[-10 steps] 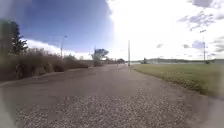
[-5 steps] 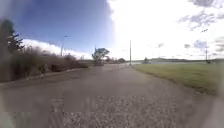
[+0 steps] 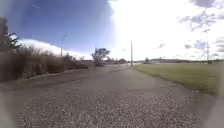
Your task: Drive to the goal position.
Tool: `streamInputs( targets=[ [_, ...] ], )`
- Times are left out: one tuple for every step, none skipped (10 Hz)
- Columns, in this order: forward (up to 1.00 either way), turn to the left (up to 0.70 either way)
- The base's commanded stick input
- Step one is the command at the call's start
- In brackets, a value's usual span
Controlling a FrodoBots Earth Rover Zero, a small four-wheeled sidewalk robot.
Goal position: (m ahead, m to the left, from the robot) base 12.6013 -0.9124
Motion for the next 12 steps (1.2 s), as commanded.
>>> streamInputs(
  targets=[
    [1.0, 0.0],
    [1.0, 0.0],
    [1.0, 0.0],
    [1.0, 0.0],
    [1.0, 0.0],
    [1.0, 0.0],
    [1.0, 0.0],
    [1.0, 0.0],
    [1.0, 0.0],
    [1.0, 0.0],
    [1.0, 0.0],
    [1.0, 0.0]
  ],
)
